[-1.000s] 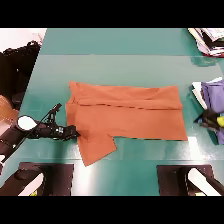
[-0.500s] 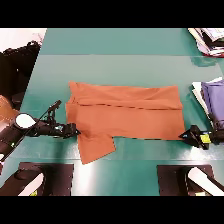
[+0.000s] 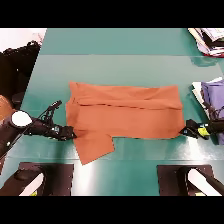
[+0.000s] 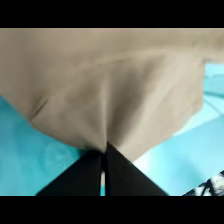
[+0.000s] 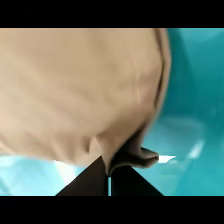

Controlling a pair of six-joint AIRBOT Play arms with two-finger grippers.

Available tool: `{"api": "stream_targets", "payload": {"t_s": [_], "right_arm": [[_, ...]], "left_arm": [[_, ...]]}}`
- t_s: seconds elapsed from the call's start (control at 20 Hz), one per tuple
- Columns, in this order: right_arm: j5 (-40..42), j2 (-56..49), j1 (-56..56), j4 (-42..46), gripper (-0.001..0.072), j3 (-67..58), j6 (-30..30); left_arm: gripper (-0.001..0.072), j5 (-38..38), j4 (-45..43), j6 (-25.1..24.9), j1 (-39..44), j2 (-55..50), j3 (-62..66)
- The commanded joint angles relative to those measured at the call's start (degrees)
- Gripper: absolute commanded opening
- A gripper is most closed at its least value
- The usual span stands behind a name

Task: Fold the shirts.

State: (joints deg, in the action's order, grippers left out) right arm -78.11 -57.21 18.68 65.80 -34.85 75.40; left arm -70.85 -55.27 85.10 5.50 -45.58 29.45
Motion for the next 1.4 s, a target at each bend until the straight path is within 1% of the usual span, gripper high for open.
{"api": "stream_targets", "payload": {"t_s": [0.0, 0.1, 0.15, 0.2, 0.25, 0.35, 0.4, 0.5, 0.65, 0.8, 0.9, 1.0, 1.05, 1.1, 1.15, 1.2, 1.35], "right_arm": [[-7.7, 7.5, -1.5, 8.1, 0.0015, -0.9, 0.2], [-12.8, 12.6, -1.5, 11.0, 0.0015, -0.9, 0.9], [-14.1, 15.0, -1.6, 10.8, 0.0015, -1.0, 1.9], [-14.2, 17.2, -1.6, 10.7, 0.0015, -1.5, 3.2], [-13.9, 18.4, -1.6, 10.7, 0.0014, -2.8, 3.3], [-13.4, 18.0, -1.7, 10.4, 0.0014, -7.4, 3.8], [-12.7, 16.1, -1.9, 10.2, 0.0014, -10.0, 3.8], [-9.7, 10.3, -4.3, 10.3, 0.0015, -14.7, 3.8], [-4.3, -1.2, -10.1, 10.3, 0.0015, -21.8, 3.8], [-1.3, -13.8, -14.5, 10.2, 0.0016, -29.9, 3.8], [-1.1, -20.7, -16.0, 9.8, 0.0016, -35.0, 3.8], [-0.8, -26.0, -15.9, 5.8, 0.0017, -39.4, 3.7], [-0.4, -28.0, -15.5, 3.3, 0.0029, -41.0, 3.4], [-0.4, -29.8, -14.7, 0.0, 0.0189, -42.8, 2.0], [-0.4, -31.3, -13.9, -2.6, 0.0399, -44.1, 1.4], [-0.8, -32.5, -12.6, -5.0, 0.0473, -45.0, -0.1], [-4.0, -34.3, -8.0, -7.3, 0.0473, -45.2, -3.3]], "left_arm": [[0.0021, -6.9, -3.6, 5.0, 2.4, 7.4, 0.9], [0.0023, -11.9, -2.8, 10.1, 4.0, 13.0, 1.0], [0.0023, -14.0, -1.9, 11.2, 4.0, 15.2, 1.5], [0.0023, -14.8, -1.4, 11.1, 4.0, 16.2, 3.0], [0.0023, -14.6, -1.6, 11.0, 4.0, 16.1, 5.2], [0.0023, -9.4, -3.9, 10.2, 4.0, 14.7, 9.9], [0.0023, -5.9, -4.9, 9.9, 4.0, 13.4, 11.6], [0.0023, 0.9, -6.8, 6.9, 4.0, 9.0, 14.2], [0.0025, 10.7, -10.8, 6.4, 4.0, -0.9, 17.3], [0.0025, 19.4, -11.8, 6.4, 4.0, -11.0, 20.1], [0.0025, 24.0, -11.9, 6.4, 4.0, -16.3, 22.4], [0.0026, 26.7, -11.8, 6.4, 4.0, -19.7, 24.5], [0.0039, 26.6, -11.7, 6.4, 4.0, -20.7, 25.3], [0.0295, 26.3, -11.6, 6.5, 4.0, -21.0, 25.9], [0.0552, 26.2, -11.6, 6.4, 4.0, -20.8, 26.1], [0.0610, 25.9, -11.6, 6.4, 4.0, -20.5, 26.3], [0.0609, 19.1, -10.9, 6.4, 4.0, -20.3, 28.1]]}}
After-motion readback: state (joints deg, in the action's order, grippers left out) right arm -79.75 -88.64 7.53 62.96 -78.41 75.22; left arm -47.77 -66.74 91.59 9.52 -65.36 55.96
